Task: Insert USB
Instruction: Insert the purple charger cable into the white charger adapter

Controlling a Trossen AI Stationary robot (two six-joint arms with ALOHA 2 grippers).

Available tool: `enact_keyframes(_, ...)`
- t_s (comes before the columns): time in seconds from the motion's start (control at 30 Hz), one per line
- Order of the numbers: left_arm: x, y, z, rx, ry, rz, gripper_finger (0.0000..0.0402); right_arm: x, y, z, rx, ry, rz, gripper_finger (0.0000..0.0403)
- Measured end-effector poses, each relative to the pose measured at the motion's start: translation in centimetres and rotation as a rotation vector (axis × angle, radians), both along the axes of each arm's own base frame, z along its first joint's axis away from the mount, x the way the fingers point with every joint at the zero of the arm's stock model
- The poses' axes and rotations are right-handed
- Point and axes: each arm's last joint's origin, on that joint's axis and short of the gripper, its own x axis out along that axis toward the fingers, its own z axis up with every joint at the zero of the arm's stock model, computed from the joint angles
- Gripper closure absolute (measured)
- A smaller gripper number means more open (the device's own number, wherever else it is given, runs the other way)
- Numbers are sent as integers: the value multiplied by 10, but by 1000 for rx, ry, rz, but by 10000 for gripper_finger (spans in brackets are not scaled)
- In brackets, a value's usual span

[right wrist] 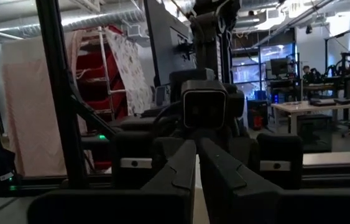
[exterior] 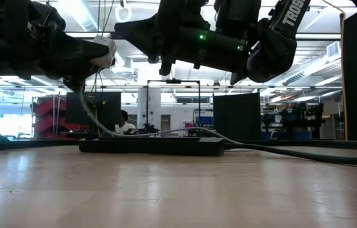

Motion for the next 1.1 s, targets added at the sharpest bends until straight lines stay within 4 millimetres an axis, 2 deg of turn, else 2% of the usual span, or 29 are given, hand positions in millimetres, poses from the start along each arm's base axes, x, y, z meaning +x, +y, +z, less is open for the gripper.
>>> enact_keyframes(0.33,0,-2,-2,-11,14,-38,275,3,-15,-7,51,102,72,402)
enact_keyframes(0.43,-2,-8,-6,-11,51,-75,275,2,-25,-8,78,229,136,402)
enact_keyframes(0.53,-4,-14,-10,-19,93,-113,275,-3,-33,-10,79,433,146,399)
enact_keyframes(0.63,-6,-19,-13,-28,120,-146,275,-11,-33,4,3,599,144,390)
enact_keyframes(0.7,-8,-23,-14,-25,131,-168,275,-16,-29,16,-49,699,159,380)
enact_keyframes(0.87,-10,-27,-16,-22,148,-193,275,-15,2,23,-205,888,245,338)
enact_keyframes(1.0,-10,-27,-16,-22,153,-189,275,-9,30,15,-300,972,297,290)
enact_keyframes(1.1,-10,-27,-16,-33,155,-183,275,-8,40,10,-354,1014,276,262)
